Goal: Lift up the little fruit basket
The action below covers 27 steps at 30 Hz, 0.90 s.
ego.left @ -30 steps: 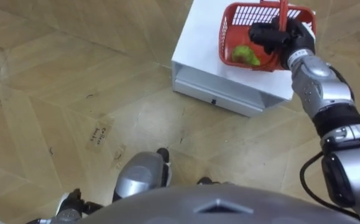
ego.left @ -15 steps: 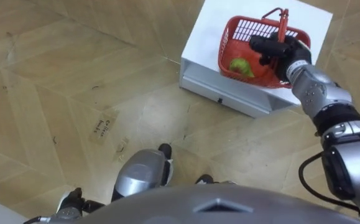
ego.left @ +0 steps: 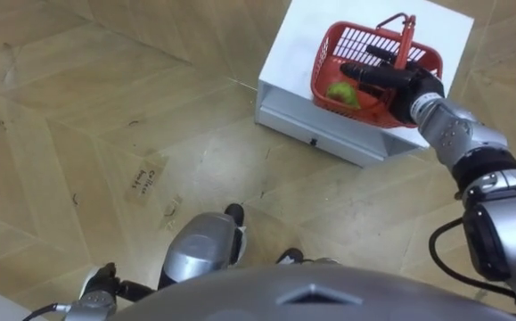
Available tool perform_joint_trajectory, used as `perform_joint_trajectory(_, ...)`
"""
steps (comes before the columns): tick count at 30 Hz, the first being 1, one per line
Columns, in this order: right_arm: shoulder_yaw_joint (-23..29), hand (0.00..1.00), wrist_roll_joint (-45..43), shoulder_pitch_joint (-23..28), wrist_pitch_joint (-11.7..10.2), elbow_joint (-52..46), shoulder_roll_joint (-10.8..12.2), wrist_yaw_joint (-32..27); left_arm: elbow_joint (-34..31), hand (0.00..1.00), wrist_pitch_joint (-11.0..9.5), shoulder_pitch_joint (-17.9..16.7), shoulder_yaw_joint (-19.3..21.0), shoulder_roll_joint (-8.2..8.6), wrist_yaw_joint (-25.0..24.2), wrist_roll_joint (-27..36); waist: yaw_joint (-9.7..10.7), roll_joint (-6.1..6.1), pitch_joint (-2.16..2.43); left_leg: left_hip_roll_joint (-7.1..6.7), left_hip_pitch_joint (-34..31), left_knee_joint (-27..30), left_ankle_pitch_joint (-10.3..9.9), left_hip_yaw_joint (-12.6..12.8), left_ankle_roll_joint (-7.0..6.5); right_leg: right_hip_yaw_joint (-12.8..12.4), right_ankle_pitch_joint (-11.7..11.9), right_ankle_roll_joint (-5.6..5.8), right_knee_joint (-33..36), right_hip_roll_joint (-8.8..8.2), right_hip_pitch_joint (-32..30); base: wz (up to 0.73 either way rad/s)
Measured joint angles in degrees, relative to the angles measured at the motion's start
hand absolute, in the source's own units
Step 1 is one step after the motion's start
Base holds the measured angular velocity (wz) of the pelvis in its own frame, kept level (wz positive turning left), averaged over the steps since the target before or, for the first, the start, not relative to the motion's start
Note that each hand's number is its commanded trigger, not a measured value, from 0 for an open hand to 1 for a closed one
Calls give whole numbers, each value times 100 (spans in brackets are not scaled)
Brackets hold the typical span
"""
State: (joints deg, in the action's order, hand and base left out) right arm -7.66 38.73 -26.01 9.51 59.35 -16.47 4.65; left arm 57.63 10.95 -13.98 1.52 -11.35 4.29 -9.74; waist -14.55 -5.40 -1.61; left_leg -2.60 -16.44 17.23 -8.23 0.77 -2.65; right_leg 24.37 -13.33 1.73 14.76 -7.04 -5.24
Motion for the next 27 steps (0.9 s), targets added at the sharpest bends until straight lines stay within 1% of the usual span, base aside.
perform_joint_trajectory(5, -1, 0, -96, 0, 15, -22, -9, -28, 44, 0, 2, 1, -1, -42, -19, 3, 5, 2, 2, 8, 23, 2, 1, 3, -1, -48, 0, 0, -12, 23, 18, 0)
perform_joint_trajectory(13, -9, 0, -77, 1, -2, -42, -235, -38, 144, 0, 0, 0, -32, -54, -18, 3, 12, 9, 10, 4, 32, 1, 1, -6, -2, -50, 0, 0, -11, 20, 34, 0)
perform_joint_trajectory(18, -9, 0, -95, 21, -12, -535, -249, -79, 5, 0, -1, -22, -66, -56, -13, 2, 54, 3, 15, 9, 127, -17, 2, 10, -2, -62, 0, 0, -17, 20, 110, 0)
perform_joint_trajectory(20, -9, 0, -97, 33, -12, -678, -249, -77, -25, 0, -1, -22, -62, -56, -13, -3, 67, -14, 33, 8, 176, -45, 2, 22, -2, -61, 0, 0, -15, 17, 142, -2)
perform_joint_trajectory(21, -6, 0, -114, 40, -12, -766, -248, -82, -29, 0, -2, -22, -52, -56, -12, -5, 115, -28, 44, 8, 201, -54, 3, 37, -5, -61, 0, 0, -16, 15, 163, 0)
perform_joint_trajectory(22, 3, 0, -113, 55, -13, -816, -248, -84, -30, 0, -2, -24, -35, -56, -11, -6, 159, -30, 46, 7, 213, -53, 5, 35, -8, -50, 1, 1, -24, 15, 187, 9)
perform_joint_trajectory(23, 36, 0, -110, 122, -14, -880, -248, -80, -40, 0, -2, -23, 35, -56, -2, -10, 229, -51, 67, -3, 221, -50, 7, 24, -10, -16, 2, 3, -45, 17, 223, 12)
perform_joint_trajectory(24, 108, 0, -110, 213, -14, -948, -248, -94, -46, 0, -5, -24, 80, -59, 26, -15, 259, -76, 98, -6, 223, -44, 7, 22, -10, -6, 5, 7, -65, 19, 242, 9)
perform_joint_trajectory(25, 171, 0, -110, 262, -14, -989, -248, -105, -45, 0, -5, -24, 92, -58, 35, -16, 281, -83, 108, -8, 226, -44, 7, 27, -10, -7, 7, 11, -75, 19, 246, 0)
perform_joint_trajectory(27, 307, 0, -155, 425, -18, -1249, -254, -230, -44, 0, -2, -45, 94, -57, 41, -15, 363, -85, 111, -5, 263, -41, 7, 60, -11, -39, 15, 25, -98, 20, 280, -7)
